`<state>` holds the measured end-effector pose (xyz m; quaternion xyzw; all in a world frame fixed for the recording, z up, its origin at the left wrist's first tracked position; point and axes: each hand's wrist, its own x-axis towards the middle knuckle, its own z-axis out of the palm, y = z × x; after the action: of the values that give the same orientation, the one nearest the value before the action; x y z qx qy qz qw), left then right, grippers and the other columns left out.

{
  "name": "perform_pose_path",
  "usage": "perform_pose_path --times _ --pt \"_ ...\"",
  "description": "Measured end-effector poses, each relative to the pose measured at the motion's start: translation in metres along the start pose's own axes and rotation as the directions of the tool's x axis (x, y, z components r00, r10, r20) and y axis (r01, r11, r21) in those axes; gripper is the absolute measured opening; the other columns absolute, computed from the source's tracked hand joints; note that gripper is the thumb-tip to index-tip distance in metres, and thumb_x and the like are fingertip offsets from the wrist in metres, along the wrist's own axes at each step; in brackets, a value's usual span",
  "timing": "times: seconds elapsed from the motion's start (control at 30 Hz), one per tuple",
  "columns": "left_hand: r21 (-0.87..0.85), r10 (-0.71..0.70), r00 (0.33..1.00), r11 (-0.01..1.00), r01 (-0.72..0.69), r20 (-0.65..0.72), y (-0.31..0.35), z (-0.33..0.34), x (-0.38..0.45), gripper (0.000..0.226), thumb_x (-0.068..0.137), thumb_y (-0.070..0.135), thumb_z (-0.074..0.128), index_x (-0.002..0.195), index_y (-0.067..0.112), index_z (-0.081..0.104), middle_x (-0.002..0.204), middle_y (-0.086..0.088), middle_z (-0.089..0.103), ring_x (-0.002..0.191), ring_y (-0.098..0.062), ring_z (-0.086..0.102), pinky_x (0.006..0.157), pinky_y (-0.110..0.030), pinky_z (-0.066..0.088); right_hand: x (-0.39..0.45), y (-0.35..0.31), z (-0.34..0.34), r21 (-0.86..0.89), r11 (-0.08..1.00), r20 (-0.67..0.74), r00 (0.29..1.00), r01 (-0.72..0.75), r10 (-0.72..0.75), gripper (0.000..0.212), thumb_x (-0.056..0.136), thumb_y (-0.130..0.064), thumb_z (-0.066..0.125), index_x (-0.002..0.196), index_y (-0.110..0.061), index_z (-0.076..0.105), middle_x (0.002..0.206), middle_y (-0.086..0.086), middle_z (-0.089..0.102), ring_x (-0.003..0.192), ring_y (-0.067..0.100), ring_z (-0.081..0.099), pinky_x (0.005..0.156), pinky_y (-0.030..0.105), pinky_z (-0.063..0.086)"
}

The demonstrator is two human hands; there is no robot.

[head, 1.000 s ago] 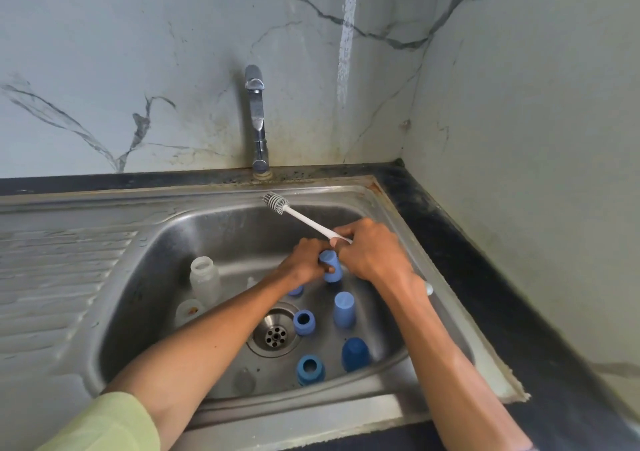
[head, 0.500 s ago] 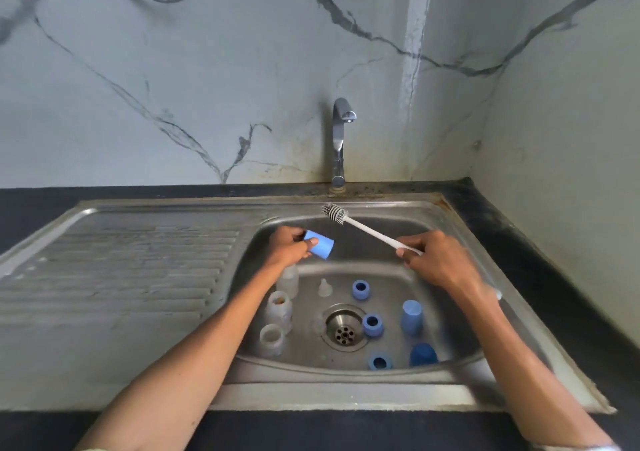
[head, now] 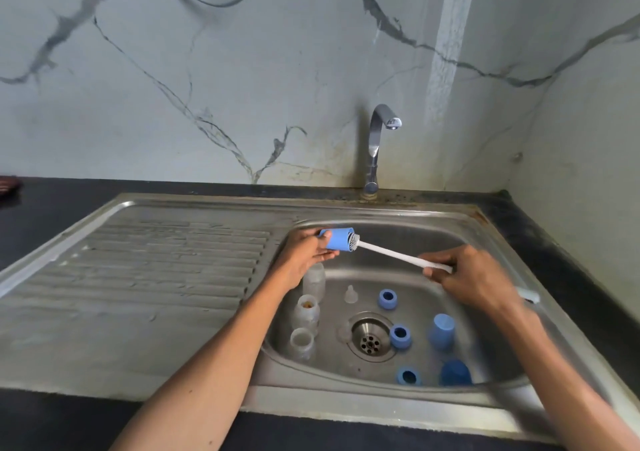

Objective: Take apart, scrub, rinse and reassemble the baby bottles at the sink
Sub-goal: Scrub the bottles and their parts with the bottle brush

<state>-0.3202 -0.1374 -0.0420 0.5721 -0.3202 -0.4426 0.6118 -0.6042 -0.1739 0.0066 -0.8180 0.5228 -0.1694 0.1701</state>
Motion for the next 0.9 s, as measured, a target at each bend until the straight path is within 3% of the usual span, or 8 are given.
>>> perform_pose_path --times 0.1,0.3,0.47,0.6,0.8,0.9 --pt "-0.052 -0.004 0.999 0.999 0.007 0.05 0.001 0.008 -0.003 0.014 0.1 0.003 0.053 0.113 0.003 0.059 0.093 -0.016 0.067 0.081 -0.027 0.07 0.08 -0.028 0.059 -0.004 -0.004 -0.004 -0.088 0.995 -0.093 0.995 -0.04 0.032 0.029 0.093 -0.04 0.065 0.122 -0.044 0.066 0.108 -0.005 0.073 0.085 0.014 0.06 0.084 0.034 0.052" --pt "0.038 0.126 0.991 0.991 -0.128 0.053 -0.004 0.015 0.003 0.026 0.098 0.0 0.055 0.123 -0.004 0.062 0.115 -0.02 0.065 0.1 -0.026 0.067 0.085 -0.03 0.059 -0.004 -0.006 0.011 -0.09 0.988 -0.041 0.992 -0.127 0.123 0.033 0.095 -0.035 0.062 0.127 -0.041 0.064 0.111 0.001 0.071 0.098 0.022 0.064 0.085 0.037 0.05" --pt "0.008 0.131 0.99 0.991 -0.132 0.06 -0.005 0.011 0.002 0.026 0.1 0.006 0.054 0.121 -0.008 0.063 0.108 -0.02 0.065 0.086 -0.018 0.069 0.081 -0.03 0.06 -0.004 -0.005 0.002 -0.128 0.992 -0.082 0.997 -0.009 -0.002 0.038 0.094 -0.024 0.063 0.127 -0.042 0.063 0.112 -0.002 0.072 0.09 0.018 0.064 0.074 0.03 0.046" --pt "0.031 0.123 0.987 0.991 -0.127 0.107 -0.004 0.004 0.005 0.029 0.098 -0.002 0.055 0.126 -0.006 0.061 0.121 -0.019 0.063 0.108 -0.025 0.064 0.091 -0.034 0.058 -0.009 -0.013 0.001 -0.31 0.95 -0.195 0.976 0.033 -0.098 0.036 0.098 -0.032 0.056 0.132 -0.042 0.059 0.112 0.001 0.072 0.098 0.022 0.067 0.069 0.031 0.037" --pt "0.034 0.21 0.977 0.977 -0.211 0.042 -0.001 0.01 0.009 0.032 0.095 -0.007 0.057 0.125 -0.001 0.064 0.118 -0.016 0.063 0.098 -0.017 0.066 0.093 -0.032 0.056 -0.006 -0.02 0.012 -0.219 0.972 -0.116 0.992 -0.081 0.056 0.036 0.099 -0.036 0.053 0.134 -0.044 0.056 0.116 0.006 0.07 0.103 0.03 0.064 0.084 0.041 0.046" --pt "-0.013 0.207 0.978 0.978 -0.207 -0.004 0.001 0.007 0.01 0.028 0.096 -0.006 0.055 0.122 0.001 0.066 0.117 -0.016 0.064 0.099 -0.018 0.066 0.089 -0.031 0.058 -0.006 -0.018 0.014 -0.147 0.985 -0.068 0.994 -0.092 0.082 0.036 0.098 -0.03 0.057 0.133 -0.041 0.059 0.11 0.005 0.069 0.086 0.022 0.062 0.075 0.036 0.047"
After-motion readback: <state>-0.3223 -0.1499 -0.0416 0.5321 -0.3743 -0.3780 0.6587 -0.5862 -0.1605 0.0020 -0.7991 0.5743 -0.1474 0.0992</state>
